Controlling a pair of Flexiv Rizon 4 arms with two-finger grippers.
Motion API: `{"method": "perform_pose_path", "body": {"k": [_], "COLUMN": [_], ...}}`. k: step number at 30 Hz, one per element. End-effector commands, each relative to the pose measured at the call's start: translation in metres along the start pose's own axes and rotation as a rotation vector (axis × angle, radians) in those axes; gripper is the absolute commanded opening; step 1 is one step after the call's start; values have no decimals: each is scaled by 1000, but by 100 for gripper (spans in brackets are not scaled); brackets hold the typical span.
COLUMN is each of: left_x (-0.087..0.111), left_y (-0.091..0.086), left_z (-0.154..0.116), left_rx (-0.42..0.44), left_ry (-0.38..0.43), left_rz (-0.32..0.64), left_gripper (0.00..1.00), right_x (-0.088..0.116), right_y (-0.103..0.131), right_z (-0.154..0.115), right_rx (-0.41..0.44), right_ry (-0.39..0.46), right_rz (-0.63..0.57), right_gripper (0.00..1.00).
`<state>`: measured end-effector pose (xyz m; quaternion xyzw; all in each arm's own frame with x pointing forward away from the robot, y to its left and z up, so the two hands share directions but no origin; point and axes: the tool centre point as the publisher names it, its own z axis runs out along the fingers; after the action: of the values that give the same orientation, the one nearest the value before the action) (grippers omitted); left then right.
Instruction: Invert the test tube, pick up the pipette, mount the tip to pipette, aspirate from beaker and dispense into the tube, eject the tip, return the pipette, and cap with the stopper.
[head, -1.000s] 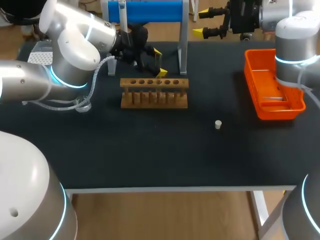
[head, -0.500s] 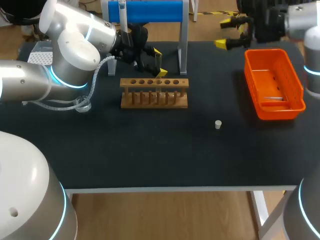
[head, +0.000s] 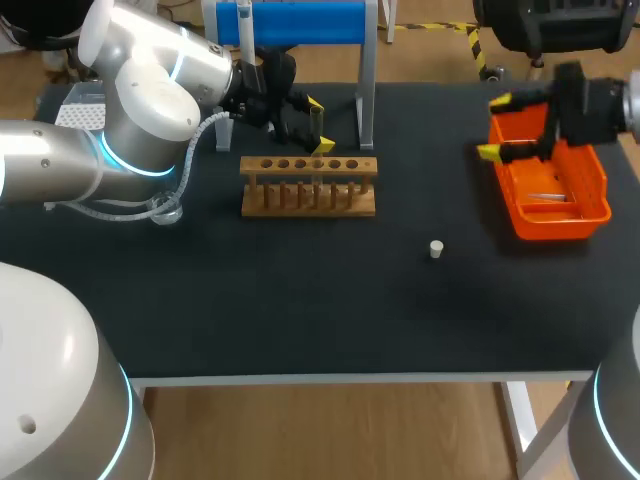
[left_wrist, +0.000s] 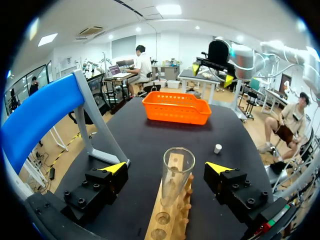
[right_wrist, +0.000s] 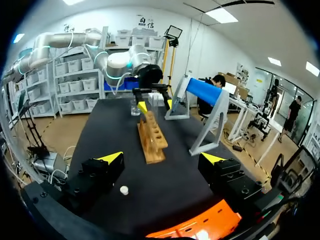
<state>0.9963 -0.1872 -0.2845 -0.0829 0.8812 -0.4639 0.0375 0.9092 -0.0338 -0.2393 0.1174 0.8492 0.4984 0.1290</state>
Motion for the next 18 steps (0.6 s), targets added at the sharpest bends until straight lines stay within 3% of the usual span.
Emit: {"method": "perform_pose_path", "body": {"k": [1,18], "left_x": [-1,-1], "left_y": [-1,-1], "left_z": [0,0], "left_rx": [-2,-2], "left_ry": [1,1], "left_rz": [0,0], "left_gripper": [100,100], "right_x": [28,79], "right_y": [-17,-71], "right_z": [-12,15], "right_rx": [-3,69], "right_ry": [-25,33], "right_rz": [11,64], "right_gripper": [100,100]}}
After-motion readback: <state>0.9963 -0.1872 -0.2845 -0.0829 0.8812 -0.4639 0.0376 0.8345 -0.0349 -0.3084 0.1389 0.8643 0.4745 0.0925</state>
